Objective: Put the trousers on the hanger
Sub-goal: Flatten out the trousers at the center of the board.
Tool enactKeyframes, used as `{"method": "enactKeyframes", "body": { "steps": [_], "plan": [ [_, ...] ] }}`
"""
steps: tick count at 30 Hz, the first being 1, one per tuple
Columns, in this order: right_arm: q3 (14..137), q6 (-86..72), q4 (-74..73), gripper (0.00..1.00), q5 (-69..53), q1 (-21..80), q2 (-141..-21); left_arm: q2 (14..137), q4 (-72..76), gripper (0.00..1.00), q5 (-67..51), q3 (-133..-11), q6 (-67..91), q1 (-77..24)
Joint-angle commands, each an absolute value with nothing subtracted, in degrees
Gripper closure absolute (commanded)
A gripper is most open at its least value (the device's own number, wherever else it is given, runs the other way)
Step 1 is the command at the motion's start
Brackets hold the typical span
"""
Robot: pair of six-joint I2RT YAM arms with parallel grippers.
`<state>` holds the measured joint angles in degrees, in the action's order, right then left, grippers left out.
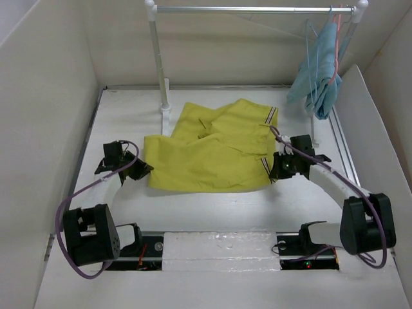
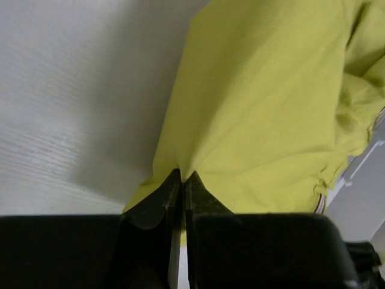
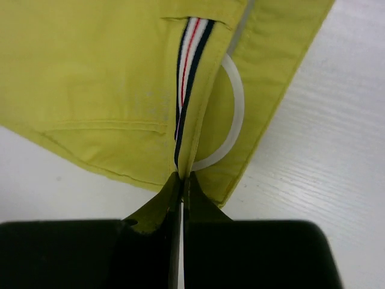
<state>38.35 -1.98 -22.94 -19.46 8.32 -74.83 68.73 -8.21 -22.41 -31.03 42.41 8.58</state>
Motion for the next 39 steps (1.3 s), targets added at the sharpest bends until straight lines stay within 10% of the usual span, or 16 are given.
{"method": "enactKeyframes", "body": {
  "steps": [1,8,11,12,14,19,30,33,39],
  "plan": [
    [47.79,1.21,-25.45,1.00,-18.93,8.70,-65.94,65.67,-9.65,1.00,-19.71,-42.68,40.00,10.28],
    [62.57,3.60,-37.78,1.00,-15.90,3.09,-54.06,58.62,-29.70,1.00,-8.52,-75.93,38.49,-1.13],
    [61.44,4.04,-38.49,1.00,-15.56,-0.43,-53.17,60.89,-28.56,0.47,-13.96,-72.71,38.32,-5.97],
    [60.65,4.48,-38.93,1.00,-14.86,-2.88,-53.09,62.21,-28.39,0.14,-14.84,-71.47,37.62,-6.93],
    [58.11,5.01,-39.64,1.00,-13.19,-5.61,-52.39,65.11,-30.40,0.07,-12.94,-69.10,34.91,-9.91],
    [54.76,3.34,-39.20,1.00,-10.90,-7.46,-50.01,60.74,-28.40,0.01,5.13,-58.05,36.29,-9.06],
    [63.11,5.80,-42.63,1.00,-9.40,-8.52,-53.62,66.08,-8.18,0.01,-1.82,-36.65,46.93,-1.15],
    [61.45,6.42,-42.54,1.00,-9.22,-8.53,-51.68,73.46,-5.10,0.22,-1.32,-37.88,49.04,-0.53],
    [54.34,5.72,-40.87,1.00,-17.13,-8.53,-48.52,86.11,1.13,0.29,-1.40,-44.37,50.71,-0.53]
  ]
}}
